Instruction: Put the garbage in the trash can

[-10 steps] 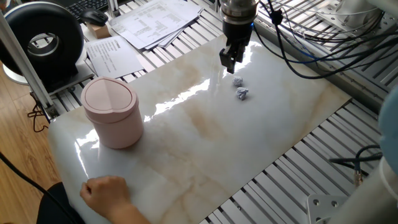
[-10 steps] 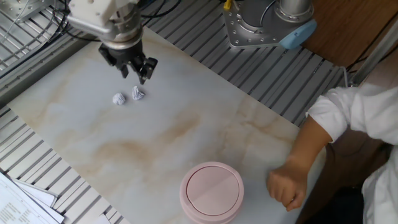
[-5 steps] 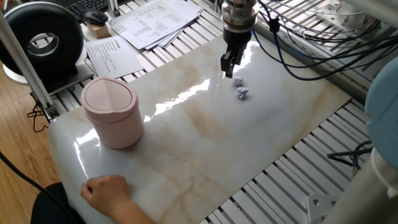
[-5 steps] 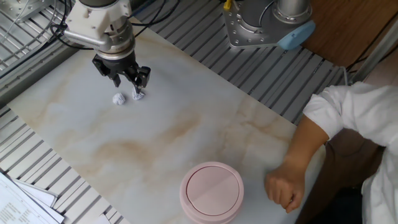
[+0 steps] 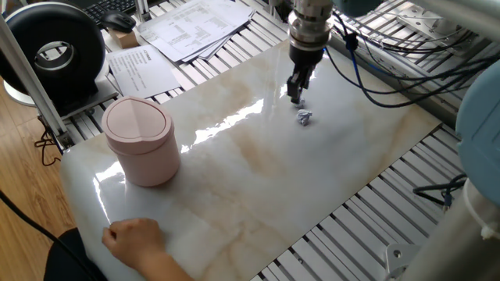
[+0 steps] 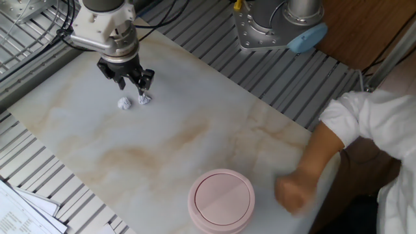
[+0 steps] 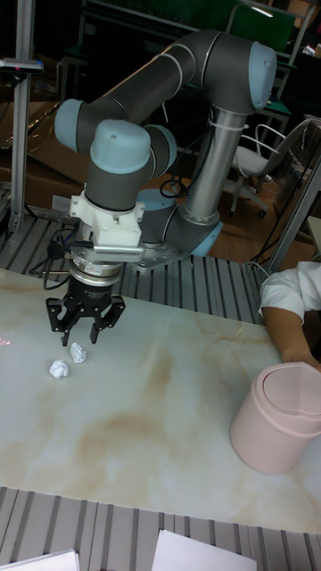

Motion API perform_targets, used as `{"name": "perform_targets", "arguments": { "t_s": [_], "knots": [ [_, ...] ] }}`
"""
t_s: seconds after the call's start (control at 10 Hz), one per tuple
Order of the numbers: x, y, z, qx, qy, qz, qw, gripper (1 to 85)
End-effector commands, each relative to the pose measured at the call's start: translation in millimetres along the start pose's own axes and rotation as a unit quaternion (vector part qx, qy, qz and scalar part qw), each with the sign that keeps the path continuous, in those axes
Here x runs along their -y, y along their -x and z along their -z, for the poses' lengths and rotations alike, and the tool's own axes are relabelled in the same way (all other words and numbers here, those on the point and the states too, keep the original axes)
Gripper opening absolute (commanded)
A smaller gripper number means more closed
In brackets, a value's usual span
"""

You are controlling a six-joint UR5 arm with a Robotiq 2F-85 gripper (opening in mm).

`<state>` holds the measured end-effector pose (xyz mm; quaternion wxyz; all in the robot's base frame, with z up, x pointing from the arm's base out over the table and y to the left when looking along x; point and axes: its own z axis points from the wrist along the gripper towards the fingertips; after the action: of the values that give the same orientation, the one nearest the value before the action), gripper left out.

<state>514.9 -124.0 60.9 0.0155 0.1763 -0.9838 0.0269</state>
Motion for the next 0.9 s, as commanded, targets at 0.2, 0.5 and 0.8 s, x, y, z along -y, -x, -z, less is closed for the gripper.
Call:
{"name": "perform_targets", "arguments": {
  "t_s": [0.2,0.5,0.8],
  "knots": [
    [-7.4,-32.2,-23.9,0.005,0.027,-0.042,0.9988,50.7],
    [-13.4,-32.6,-23.1,0.007,0.038,-0.04,0.9984,51.3],
    [-11.9,-29.8,-23.2,0.012,0.036,-0.042,0.9984,51.7]
  ]
}}
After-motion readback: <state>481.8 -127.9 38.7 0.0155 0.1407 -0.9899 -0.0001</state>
